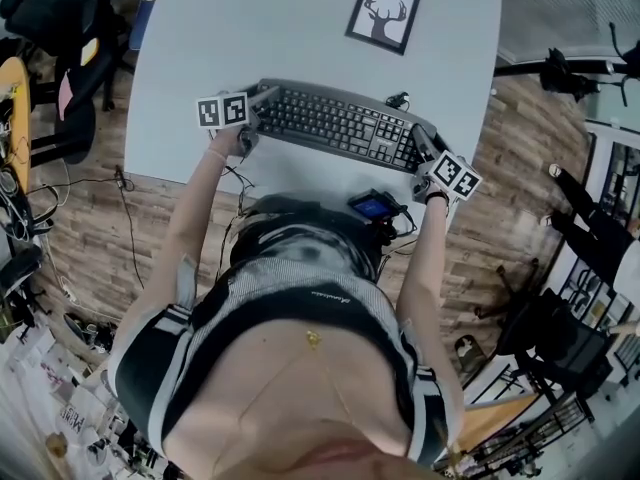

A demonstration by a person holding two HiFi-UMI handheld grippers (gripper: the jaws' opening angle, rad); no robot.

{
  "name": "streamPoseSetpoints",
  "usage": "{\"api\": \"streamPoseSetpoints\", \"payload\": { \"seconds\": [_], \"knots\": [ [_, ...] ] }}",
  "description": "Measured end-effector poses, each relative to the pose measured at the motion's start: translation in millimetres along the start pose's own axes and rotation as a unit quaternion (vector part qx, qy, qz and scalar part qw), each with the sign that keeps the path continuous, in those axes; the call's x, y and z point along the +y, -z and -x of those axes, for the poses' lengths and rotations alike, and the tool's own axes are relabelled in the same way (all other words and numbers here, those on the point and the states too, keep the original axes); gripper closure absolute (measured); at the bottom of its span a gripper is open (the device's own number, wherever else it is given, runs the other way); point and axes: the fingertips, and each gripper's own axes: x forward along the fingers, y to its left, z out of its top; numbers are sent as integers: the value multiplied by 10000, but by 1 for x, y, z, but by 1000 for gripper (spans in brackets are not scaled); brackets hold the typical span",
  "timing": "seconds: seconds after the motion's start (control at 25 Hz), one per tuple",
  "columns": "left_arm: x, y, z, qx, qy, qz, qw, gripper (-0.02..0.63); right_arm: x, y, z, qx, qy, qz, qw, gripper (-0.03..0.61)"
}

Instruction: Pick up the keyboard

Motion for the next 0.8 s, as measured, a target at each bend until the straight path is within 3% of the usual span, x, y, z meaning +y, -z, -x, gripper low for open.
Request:
{"api": "streamPoseSetpoints", "payload": {
  "seconds": [0.8],
  "knots": [
    [1, -1, 0, -12, -14, -19, 10000, 391, 1, 0, -1, 63, -60, -37, 10000, 321]
  ]
}}
